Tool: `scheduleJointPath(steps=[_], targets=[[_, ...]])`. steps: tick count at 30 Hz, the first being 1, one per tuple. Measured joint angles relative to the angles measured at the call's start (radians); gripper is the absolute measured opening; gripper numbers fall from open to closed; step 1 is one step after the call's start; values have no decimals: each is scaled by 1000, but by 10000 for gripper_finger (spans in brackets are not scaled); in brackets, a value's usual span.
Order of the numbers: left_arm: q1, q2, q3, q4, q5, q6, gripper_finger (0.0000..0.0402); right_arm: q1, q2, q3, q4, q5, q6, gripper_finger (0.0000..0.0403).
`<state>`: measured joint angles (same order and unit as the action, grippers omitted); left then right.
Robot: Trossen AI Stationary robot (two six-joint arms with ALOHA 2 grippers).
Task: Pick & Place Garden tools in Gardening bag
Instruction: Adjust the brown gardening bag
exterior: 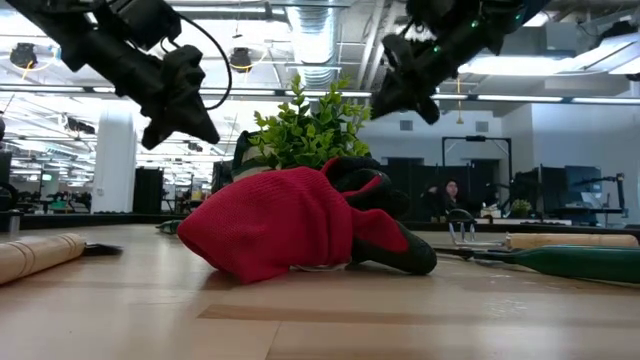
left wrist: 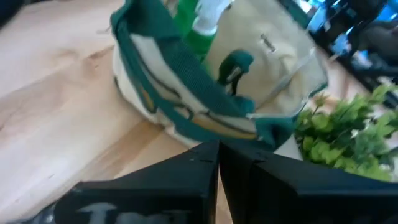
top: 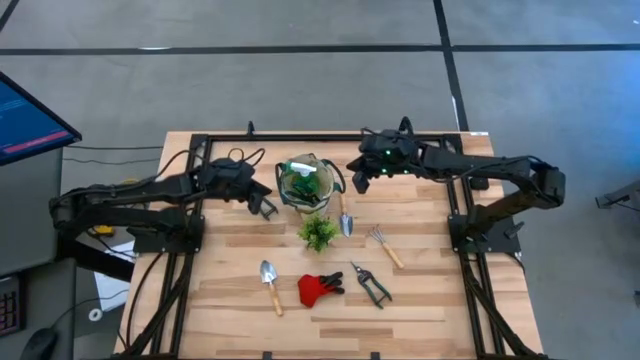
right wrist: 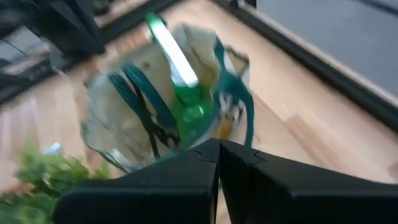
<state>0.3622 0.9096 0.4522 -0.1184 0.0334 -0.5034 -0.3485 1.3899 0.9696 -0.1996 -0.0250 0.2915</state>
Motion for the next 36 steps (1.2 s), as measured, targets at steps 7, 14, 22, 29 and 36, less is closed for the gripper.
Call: scheduleJointPath(steps=[7, 14, 22, 29, 36], targets=[[0, 24, -41, 33, 0, -10, 2, 14, 111, 1, 42, -10, 27, 0], [0, 103, -57, 72, 11, -32, 2, -3, 213, 0, 110, -30, 35, 0], [0, 334, -57, 361, 63, -55, 2, -59, 253, 2, 162, -149, 43, 0], [0, 480, -55, 570, 168, -88, 2, -98, 271, 3, 251, -245, 42, 0], [-1, 569, -56, 718, 178, -109, 2, -114, 342, 65, 267, -294, 19, 0]])
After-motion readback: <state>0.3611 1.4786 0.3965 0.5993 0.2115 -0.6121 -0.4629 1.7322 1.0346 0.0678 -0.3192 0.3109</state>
